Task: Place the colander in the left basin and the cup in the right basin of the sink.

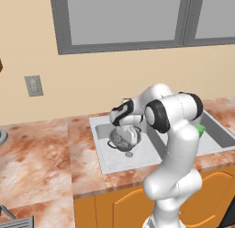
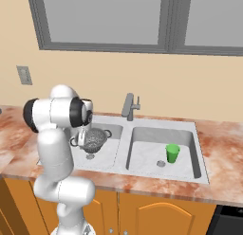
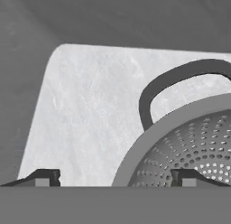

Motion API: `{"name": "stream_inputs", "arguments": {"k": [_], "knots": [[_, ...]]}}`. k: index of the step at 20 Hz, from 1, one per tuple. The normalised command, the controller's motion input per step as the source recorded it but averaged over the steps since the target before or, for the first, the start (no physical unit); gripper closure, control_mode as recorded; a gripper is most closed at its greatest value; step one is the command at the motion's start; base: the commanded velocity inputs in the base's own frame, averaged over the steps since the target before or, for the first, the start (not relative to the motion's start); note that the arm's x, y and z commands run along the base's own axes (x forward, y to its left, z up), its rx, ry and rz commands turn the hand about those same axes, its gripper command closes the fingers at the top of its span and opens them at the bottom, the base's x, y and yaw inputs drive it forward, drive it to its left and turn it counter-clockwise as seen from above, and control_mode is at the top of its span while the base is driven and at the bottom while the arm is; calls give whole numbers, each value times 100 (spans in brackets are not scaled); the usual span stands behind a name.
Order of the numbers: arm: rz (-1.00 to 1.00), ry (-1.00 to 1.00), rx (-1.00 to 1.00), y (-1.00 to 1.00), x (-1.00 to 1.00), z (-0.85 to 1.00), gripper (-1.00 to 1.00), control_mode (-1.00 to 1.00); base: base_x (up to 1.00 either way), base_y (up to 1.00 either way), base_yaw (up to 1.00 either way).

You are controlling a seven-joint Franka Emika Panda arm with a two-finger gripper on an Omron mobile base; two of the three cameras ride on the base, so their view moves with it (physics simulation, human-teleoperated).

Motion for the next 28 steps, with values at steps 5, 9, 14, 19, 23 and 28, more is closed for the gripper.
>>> {"name": "stream_inputs", "arguments": {"k": [5,9,14,19,23,28], "knots": [[-3,-16,0,0,-52,66,-100,-100,0,0,0],[-3,-17,0,0,-73,64,-100,-100,0,0,0],[-2,-10,1,-7,-63,67,-100,-100,0,0,0],[-8,-4,6,-32,-60,47,-100,-100,0,0,0],[-10,-1,0,-37,-42,44,-100,-100,0,0,0],[-12,0,-2,-41,-25,37,-100,-100,0,0,0]]}}
